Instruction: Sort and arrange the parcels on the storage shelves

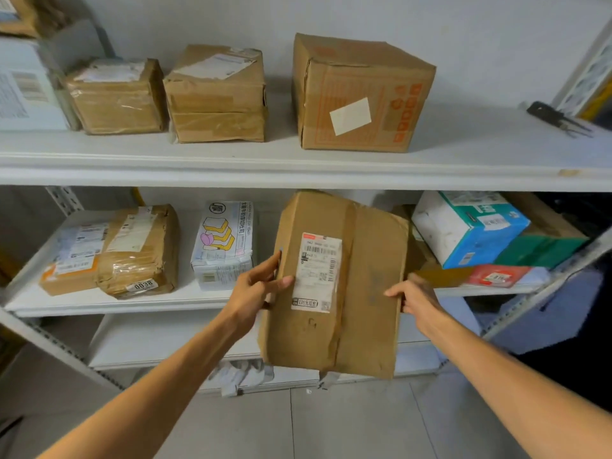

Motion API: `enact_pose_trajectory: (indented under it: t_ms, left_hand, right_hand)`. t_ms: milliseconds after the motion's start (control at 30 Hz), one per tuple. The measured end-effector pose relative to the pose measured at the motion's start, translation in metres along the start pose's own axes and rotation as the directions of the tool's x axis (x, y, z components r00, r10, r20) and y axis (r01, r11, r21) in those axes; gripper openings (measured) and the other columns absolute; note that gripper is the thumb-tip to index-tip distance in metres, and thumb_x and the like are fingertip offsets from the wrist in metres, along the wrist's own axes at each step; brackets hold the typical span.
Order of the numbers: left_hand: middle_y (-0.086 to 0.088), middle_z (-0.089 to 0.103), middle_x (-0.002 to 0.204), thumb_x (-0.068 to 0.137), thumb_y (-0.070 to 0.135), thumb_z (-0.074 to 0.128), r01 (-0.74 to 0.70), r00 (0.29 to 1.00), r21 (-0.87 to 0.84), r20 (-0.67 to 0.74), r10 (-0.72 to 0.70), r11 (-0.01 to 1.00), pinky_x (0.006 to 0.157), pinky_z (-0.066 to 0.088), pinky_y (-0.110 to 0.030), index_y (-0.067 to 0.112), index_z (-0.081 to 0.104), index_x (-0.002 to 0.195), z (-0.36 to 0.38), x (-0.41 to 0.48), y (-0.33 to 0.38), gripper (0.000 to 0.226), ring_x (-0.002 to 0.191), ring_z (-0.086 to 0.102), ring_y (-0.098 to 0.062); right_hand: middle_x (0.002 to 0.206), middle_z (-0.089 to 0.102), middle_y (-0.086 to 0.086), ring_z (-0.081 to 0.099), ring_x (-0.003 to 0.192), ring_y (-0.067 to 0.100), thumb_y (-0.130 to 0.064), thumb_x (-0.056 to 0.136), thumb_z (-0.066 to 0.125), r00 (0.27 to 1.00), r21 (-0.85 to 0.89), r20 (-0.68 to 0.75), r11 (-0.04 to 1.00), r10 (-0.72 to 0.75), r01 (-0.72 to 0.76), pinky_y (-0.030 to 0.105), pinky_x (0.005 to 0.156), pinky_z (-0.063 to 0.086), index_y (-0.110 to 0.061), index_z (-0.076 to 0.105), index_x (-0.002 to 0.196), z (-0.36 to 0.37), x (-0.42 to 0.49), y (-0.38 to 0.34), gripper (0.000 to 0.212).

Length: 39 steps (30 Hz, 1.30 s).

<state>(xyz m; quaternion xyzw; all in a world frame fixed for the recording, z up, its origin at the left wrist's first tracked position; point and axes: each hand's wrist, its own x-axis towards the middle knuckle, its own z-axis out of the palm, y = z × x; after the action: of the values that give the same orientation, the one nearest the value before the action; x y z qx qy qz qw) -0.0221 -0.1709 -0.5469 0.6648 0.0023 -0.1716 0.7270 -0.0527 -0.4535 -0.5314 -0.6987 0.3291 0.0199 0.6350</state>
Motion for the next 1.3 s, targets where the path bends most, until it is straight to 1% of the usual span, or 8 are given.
enact_pose_trajectory:
  t_ms: [467, 700, 767, 867, 933, 1167, 1233, 1300]
  left_hand:
    - [-0.009, 0.067, 0.1, 0.099, 0.025, 0.047, 0.175, 0.975, -0.246, -0.093, -0.202, 0.953, 0.079, 0.049, -0.042, 0.016, 0.059, 0.104, -0.027, 0.012, -0.017, 0.016, 0.089, 0.064, -0.027]
    - [-0.008, 0.073, 0.087, 0.094, 0.046, 0.04, 0.123, 0.991, -0.143, 0.061, -0.116, 0.982, 0.064, 0.057, -0.032, 0.014, 0.065, 0.11, -0.029, 0.005, 0.005, 0.043, 0.073, 0.069, -0.022]
    - [-0.007, 0.072, 0.083, 0.094, 0.055, 0.035, 0.075, 0.997, -0.095, 0.024, -0.073, 0.993, 0.072, 0.051, -0.036, 0.02, 0.073, 0.098, -0.029, 0.006, 0.018, 0.052, 0.075, 0.066, -0.023]
    - [-0.012, 0.069, 0.085, 0.086, 0.074, 0.036, 0.03, 0.999, 0.011, -0.017, -0.03, 0.999, 0.08, 0.047, -0.043, 0.016, 0.075, 0.087, -0.032, 0.007, 0.041, 0.071, 0.079, 0.063, -0.027]
    - [-0.014, 0.066, 0.084, 0.081, 0.079, 0.038, 0.022, 1.0, 0.061, -0.024, -0.02, 0.998, 0.077, 0.047, -0.044, -0.007, 0.059, 0.094, -0.038, 0.008, 0.049, 0.09, 0.078, 0.061, -0.03]
    - [-0.017, 0.06, 0.086, 0.064, 0.091, 0.046, 0.081, 0.996, 0.052, -0.031, -0.079, 0.995, 0.072, 0.049, -0.038, 0.012, 0.069, 0.089, -0.039, 0.012, 0.066, 0.085, 0.074, 0.06, -0.03]
    - [-0.023, 0.064, 0.105, 0.058, 0.094, 0.047, 0.11, 0.993, 0.073, -0.036, -0.108, 0.991, 0.087, 0.051, -0.048, 0.012, 0.07, 0.108, -0.04, 0.011, 0.069, 0.099, 0.095, 0.063, -0.04]
    - [-0.02, 0.066, 0.09, 0.066, 0.091, 0.043, 0.118, 0.993, 0.111, -0.002, -0.119, 0.987, 0.074, 0.053, -0.041, 0.008, 0.072, 0.097, -0.037, 0.008, 0.069, 0.093, 0.079, 0.066, -0.032]
  right_hand:
    - [0.128, 0.063, -0.002, 0.056, 0.117, 0.012, -0.016, 0.075, 0.077, 0.912, 0.009, 0.199, 0.932, -0.358, 0.363, 0.016, 0.081, 0.043, -0.02, 0.059, 0.131, 0.004, -0.038, -0.026, 0.059]
    - [0.09, 0.071, -0.004, 0.063, 0.094, 0.02, -0.046, 0.086, 0.059, 0.91, 0.042, 0.235, 0.939, -0.341, 0.341, 0.035, 0.085, 0.045, -0.027, 0.072, 0.092, -0.008, -0.04, -0.054, 0.023]
    - [0.095, 0.069, -0.005, 0.059, 0.104, 0.023, -0.07, 0.074, 0.054, 0.92, 0.003, 0.231, 0.945, -0.317, 0.326, 0.041, 0.098, 0.039, -0.034, 0.073, 0.076, -0.011, -0.039, -0.067, 0.041]
    - [0.136, 0.056, 0.003, 0.047, 0.128, 0.026, -0.093, 0.054, 0.05, 0.931, -0.023, 0.219, 0.953, -0.291, 0.303, 0.052, 0.112, 0.029, -0.033, 0.066, 0.118, -0.011, -0.038, -0.08, 0.089]
    - [0.136, 0.055, 0.003, 0.05, 0.125, 0.024, -0.085, 0.073, 0.042, 0.931, -0.029, 0.206, 0.949, -0.303, 0.315, 0.048, 0.11, 0.034, -0.029, 0.056, 0.133, -0.009, -0.039, -0.087, 0.083]
    - [0.14, 0.052, 0.005, 0.047, 0.128, 0.027, -0.1, 0.042, 0.04, 0.948, -0.095, 0.209, 0.96, -0.238, 0.262, 0.054, 0.11, 0.032, -0.031, 0.051, 0.136, -0.011, -0.037, -0.098, 0.118]
    - [0.14, 0.051, 0.005, 0.045, 0.129, 0.028, -0.096, 0.05, 0.043, 0.952, -0.079, 0.221, 0.969, -0.21, 0.233, 0.054, 0.11, 0.032, -0.029, 0.048, 0.139, -0.012, -0.036, -0.1, 0.11]
    - [0.138, 0.052, 0.006, 0.046, 0.127, 0.029, -0.09, 0.061, 0.047, 0.963, -0.04, 0.207, 0.982, -0.174, 0.186, 0.053, 0.11, 0.032, -0.028, 0.047, 0.139, -0.014, -0.032, -0.098, 0.099]
